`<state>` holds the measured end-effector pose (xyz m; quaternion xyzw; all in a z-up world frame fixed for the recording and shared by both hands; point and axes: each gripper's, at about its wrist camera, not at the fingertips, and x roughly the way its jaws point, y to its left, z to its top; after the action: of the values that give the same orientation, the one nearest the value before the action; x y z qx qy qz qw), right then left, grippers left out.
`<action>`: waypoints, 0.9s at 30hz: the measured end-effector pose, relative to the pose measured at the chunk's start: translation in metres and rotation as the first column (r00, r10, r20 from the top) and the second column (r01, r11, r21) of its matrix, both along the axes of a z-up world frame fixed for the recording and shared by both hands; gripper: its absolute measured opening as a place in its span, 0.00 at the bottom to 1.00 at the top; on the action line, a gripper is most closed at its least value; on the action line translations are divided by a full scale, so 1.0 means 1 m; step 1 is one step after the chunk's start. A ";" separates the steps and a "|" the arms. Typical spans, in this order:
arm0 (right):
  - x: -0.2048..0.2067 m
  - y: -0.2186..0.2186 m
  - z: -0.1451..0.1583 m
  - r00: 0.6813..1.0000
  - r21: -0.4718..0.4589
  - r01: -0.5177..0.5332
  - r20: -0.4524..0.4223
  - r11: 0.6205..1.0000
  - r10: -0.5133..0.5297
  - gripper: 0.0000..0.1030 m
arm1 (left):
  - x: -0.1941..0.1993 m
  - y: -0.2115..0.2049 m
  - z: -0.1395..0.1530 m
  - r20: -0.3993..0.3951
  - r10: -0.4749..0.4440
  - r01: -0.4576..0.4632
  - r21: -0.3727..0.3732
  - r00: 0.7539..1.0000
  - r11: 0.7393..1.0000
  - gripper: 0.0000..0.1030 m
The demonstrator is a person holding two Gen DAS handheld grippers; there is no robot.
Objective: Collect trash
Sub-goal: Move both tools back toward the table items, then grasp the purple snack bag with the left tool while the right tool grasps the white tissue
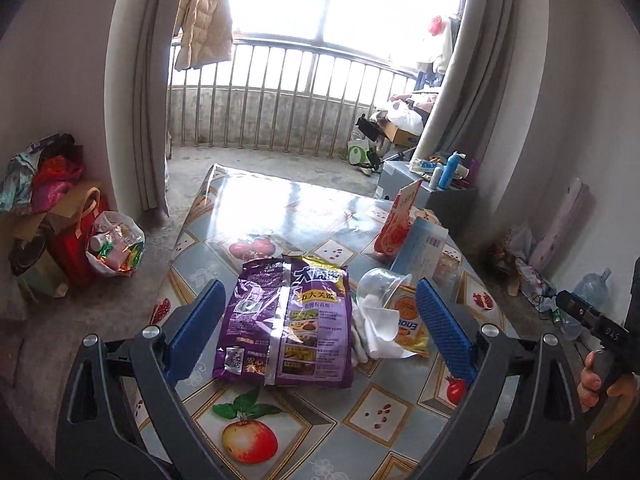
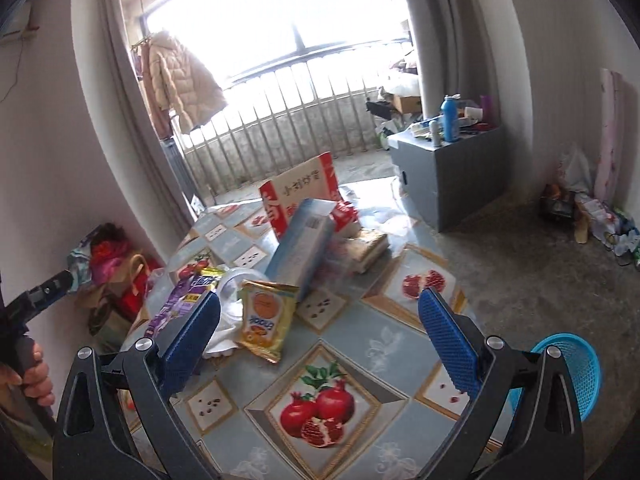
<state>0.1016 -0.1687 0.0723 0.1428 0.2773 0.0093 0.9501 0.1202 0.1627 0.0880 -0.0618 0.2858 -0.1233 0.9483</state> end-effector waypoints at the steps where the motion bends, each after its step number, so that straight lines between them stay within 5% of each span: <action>1: 0.005 0.008 -0.001 1.000 -0.002 -0.018 -0.009 1.000 0.018 0.87 | 0.004 0.001 -0.006 -0.010 -0.001 0.001 -0.002 1.000 1.000 0.89; 4: 0.019 0.024 -0.009 0.997 0.004 -0.060 -0.042 0.998 0.060 0.81 | 0.013 0.000 -0.022 -0.026 -0.022 0.022 -0.009 0.999 1.000 0.87; 13: 0.059 0.063 -0.035 0.975 0.087 -0.159 -0.139 0.983 0.170 0.64 | 0.052 -0.011 -0.065 -0.142 -0.115 0.110 -0.043 0.983 0.993 0.58; 19: 0.081 0.085 -0.050 0.946 0.155 -0.245 -0.180 0.957 0.271 0.57 | 0.074 -0.018 -0.088 -0.208 -0.160 0.150 -0.064 0.965 0.987 0.53; 27: 0.103 0.113 -0.072 0.892 0.211 -0.351 -0.222 0.912 0.395 0.51 | 0.088 -0.014 -0.108 -0.256 -0.171 0.163 -0.049 0.952 0.985 0.34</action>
<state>0.2044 -0.0553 0.0007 0.1650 0.4198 0.1961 0.8707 0.2080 0.1483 -0.0203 -0.0661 0.4097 -0.1978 0.8880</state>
